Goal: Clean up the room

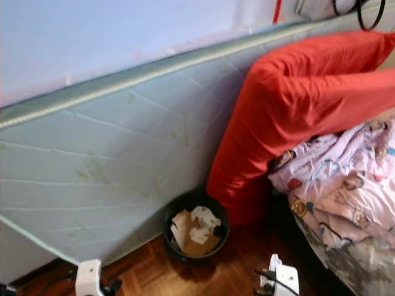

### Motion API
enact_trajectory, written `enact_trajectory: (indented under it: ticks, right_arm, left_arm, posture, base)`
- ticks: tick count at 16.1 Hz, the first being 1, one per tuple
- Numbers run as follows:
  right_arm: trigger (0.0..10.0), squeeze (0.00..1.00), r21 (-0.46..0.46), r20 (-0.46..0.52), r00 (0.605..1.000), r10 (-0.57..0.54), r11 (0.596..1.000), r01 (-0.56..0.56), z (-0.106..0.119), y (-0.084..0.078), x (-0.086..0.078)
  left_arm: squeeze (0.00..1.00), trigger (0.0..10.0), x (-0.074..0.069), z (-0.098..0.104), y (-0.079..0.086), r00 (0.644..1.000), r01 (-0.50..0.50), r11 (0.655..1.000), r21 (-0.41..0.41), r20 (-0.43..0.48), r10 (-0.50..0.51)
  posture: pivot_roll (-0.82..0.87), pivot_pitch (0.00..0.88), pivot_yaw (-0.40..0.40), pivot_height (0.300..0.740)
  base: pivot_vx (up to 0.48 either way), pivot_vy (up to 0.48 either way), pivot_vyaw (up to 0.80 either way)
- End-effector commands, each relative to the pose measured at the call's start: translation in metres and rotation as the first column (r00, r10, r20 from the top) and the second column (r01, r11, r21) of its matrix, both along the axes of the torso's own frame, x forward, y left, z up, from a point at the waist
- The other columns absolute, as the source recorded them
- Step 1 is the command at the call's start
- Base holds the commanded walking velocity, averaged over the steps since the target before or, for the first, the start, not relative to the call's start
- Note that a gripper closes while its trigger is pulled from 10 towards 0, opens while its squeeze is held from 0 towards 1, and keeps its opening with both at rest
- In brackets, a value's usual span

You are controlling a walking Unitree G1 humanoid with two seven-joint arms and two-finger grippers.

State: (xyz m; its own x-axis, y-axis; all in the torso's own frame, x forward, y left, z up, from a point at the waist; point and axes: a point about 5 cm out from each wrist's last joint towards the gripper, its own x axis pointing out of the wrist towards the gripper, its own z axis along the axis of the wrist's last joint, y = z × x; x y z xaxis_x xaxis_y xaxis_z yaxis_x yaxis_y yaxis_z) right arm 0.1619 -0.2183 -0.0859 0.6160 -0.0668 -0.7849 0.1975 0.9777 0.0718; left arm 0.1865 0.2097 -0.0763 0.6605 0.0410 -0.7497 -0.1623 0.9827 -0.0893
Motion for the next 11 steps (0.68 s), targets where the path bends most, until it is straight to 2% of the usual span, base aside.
enact_trajectory:
  ticks: [1, 11]
  right_arm:
    - [10.0, 0.00, -0.014, -0.015, 1.000, 0.003, 1.000, -0.004, -0.0011, -0.0046, -0.0051]
    - [10.0, 0.00, 0.001, -0.005, 1.000, 0.007, 1.000, -0.007, -0.0006, -0.0036, -0.0039]
  left_arm:
    - [0.00, 10.0, -0.0028, -0.0024, -0.0046, 1.000, 0.011, 1.000, -0.005, -0.015, -0.011]
    - [0.00, 10.0, -0.0047, -0.0035, -0.0040, 1.000, -0.007, 1.000, -0.004, -0.025, 0.007]
  posture:
    - [0.06, 0.079, 0.007, 0.740]
    - [0.05, 0.079, 0.005, 0.740]
  base:
    - [0.000, 0.000, 0.00]
    - [0.000, 0.000, 0.78]
